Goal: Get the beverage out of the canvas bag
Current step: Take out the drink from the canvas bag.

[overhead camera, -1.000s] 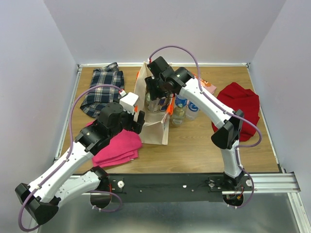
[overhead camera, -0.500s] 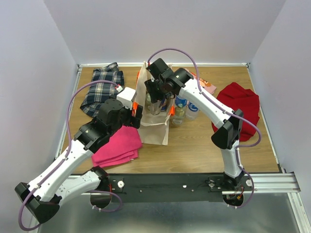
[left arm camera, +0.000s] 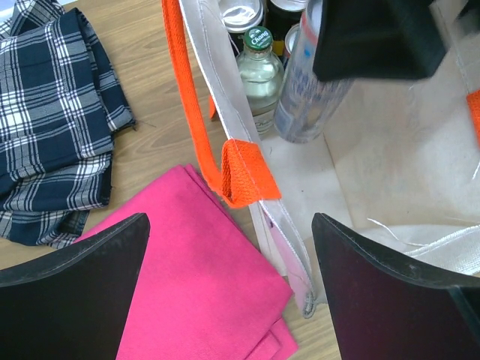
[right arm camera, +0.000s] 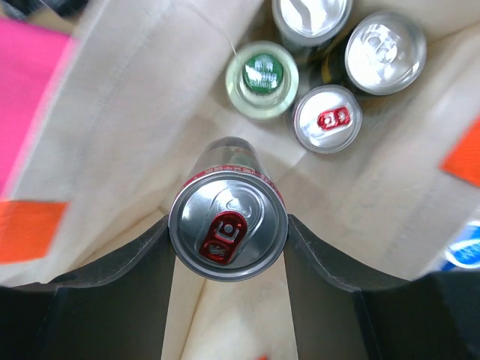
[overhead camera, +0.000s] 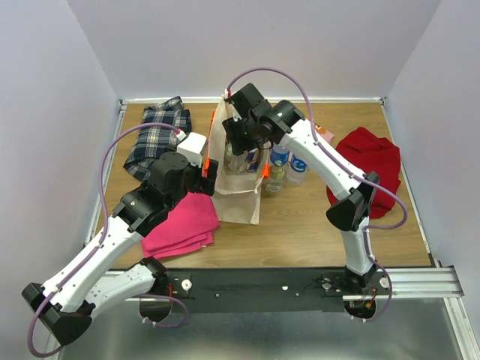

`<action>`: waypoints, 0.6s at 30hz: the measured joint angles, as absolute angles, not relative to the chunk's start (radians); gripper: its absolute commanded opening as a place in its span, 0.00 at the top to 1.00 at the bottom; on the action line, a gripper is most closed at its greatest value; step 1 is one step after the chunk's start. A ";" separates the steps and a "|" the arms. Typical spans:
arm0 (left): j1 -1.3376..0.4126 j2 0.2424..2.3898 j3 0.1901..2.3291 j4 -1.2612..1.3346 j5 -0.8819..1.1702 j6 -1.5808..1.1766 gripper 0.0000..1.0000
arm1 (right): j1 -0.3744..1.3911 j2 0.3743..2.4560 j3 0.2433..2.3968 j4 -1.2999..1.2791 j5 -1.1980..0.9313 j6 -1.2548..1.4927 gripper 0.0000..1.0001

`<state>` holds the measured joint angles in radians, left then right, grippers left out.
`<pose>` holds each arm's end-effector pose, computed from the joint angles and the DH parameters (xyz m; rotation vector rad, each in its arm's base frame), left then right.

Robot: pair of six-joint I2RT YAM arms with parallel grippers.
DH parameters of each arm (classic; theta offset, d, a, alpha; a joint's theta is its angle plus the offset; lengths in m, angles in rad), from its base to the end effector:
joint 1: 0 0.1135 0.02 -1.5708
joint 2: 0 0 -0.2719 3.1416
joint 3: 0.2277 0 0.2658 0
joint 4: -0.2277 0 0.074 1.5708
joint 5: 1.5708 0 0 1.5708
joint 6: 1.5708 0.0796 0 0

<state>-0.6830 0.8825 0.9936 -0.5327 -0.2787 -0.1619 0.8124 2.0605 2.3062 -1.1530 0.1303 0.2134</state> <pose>0.1964 -0.1315 0.3502 0.3359 1.9566 -0.2719 0.3367 0.3404 0.3541 -0.6806 2.3936 0.2791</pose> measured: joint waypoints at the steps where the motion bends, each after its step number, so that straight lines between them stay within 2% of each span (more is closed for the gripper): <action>1: -0.683 0.883 0.994 -0.533 -0.279 -0.162 0.01 | 0.812 2.061 2.331 -1.161 0.129 0.209 0.99; 6: -0.683 0.894 1.005 -0.532 -0.280 -0.161 0.01 | 0.812 2.051 2.458 -1.184 0.125 0.197 0.99; 18: -0.683 0.913 1.027 -0.532 -0.281 -0.153 0.01 | 0.813 2.001 2.400 -1.221 0.127 0.182 0.99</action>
